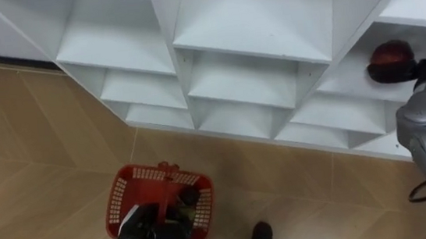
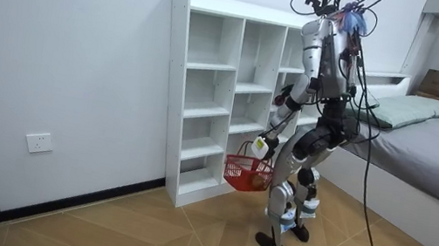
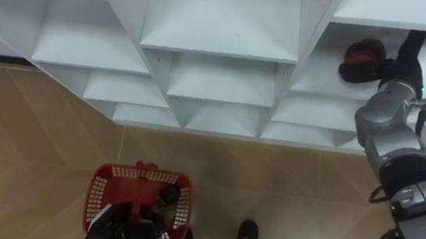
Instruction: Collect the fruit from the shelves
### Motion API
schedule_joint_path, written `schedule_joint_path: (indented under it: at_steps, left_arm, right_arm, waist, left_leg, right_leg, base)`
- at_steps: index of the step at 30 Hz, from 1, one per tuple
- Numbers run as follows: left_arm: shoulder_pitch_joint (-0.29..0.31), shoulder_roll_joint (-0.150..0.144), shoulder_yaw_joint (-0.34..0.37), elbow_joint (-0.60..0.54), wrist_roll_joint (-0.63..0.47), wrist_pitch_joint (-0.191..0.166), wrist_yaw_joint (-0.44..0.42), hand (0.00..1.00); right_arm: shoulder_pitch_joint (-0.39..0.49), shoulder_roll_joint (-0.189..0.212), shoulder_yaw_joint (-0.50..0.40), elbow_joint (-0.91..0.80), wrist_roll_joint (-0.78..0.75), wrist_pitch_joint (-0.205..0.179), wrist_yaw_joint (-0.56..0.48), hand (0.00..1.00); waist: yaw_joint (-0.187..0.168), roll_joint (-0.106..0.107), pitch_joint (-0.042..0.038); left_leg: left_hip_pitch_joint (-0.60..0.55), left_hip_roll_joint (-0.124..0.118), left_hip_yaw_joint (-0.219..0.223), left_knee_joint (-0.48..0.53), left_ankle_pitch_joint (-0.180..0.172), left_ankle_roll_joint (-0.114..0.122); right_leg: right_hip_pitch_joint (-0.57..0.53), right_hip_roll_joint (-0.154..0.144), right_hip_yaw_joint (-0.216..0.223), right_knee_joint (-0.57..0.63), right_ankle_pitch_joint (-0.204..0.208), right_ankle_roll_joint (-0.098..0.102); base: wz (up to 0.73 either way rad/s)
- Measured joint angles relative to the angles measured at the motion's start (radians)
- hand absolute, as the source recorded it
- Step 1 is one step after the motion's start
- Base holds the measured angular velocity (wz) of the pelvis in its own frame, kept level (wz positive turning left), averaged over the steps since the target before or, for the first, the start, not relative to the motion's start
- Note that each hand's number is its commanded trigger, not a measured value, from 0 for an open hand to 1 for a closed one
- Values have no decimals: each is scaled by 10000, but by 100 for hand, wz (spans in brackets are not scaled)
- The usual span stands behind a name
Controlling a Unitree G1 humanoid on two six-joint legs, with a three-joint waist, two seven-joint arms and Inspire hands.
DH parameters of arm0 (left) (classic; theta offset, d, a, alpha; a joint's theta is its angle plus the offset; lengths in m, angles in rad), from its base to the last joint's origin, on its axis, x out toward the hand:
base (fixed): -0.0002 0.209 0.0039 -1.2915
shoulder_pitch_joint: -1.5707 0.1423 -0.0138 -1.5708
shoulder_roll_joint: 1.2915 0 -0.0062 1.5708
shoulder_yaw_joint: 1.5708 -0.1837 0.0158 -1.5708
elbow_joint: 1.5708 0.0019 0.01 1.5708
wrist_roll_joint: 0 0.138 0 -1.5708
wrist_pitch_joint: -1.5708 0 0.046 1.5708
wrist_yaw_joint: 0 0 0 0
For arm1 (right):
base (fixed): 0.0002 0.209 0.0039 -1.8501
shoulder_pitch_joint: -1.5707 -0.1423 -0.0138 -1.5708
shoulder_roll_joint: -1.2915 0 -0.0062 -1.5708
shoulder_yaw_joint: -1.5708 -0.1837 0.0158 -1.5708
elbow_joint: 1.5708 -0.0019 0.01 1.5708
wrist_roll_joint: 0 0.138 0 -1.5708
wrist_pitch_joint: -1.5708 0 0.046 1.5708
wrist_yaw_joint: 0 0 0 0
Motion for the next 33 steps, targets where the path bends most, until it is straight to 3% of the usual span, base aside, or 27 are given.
schedule_joint_path:
  at_steps: [8,14,17,18,19,20,33]
  left_arm:
    - [12,-15,-23,2,-3,15,223,100]
    - [-15,-47,-225,1,-83,17,382,100]
    - [-70,-31,-224,1,-229,16,389,100]
    - [-31,-30,-235,1,-290,17,387,100]
    - [-19,-17,-286,-4,-423,16,390,100]
    - [-21,-9,-315,-14,-459,16,390,100]
    - [3,9,-753,-387,-577,20,370,100]
  right_arm:
    - [3,24,53,211,6,0,417,0]
    - [-7,25,60,360,255,3,624,0]
    - [-29,-3,55,329,469,-175,606,0]
    - [-30,-4,54,331,468,-240,603,14]
    - [-36,-6,54,329,475,-277,604,70]
    - [-38,-6,55,322,483,-295,605,100]
    - [-61,-403,44,371,495,-335,348,100]
  waist:
    - [15,15,-3]
    - [55,161,8]
    - [40,235,-16]
    - [27,257,-10]
    - [28,276,-18]
    - [28,293,-26]
    - [26,351,-28]
  left_leg:
    - [-100,-19,23,26,8,13]
    - [-163,-19,31,90,19,33]
    - [-311,-12,28,109,23,40]
    - [-343,-10,28,134,27,44]
    - [-390,-3,30,197,26,44]
    - [-428,3,29,220,26,43]
    - [-511,41,23,257,25,39]
  right_leg:
    - [-51,-86,-140,131,-45,16]
    - [-83,-156,-228,156,-113,1]
    - [-241,-175,-257,219,-104,-13]
    - [-272,-180,-265,258,-104,-17]
    - [-309,-184,-269,305,-111,-28]
    - [-332,-182,-278,308,-111,-29]
    - [-400,-160,-328,309,-101,-60]
  base:
    - [7]
    - [4]
    - [0]
    - [0]
    - [0]
    - [0]
    - [0]
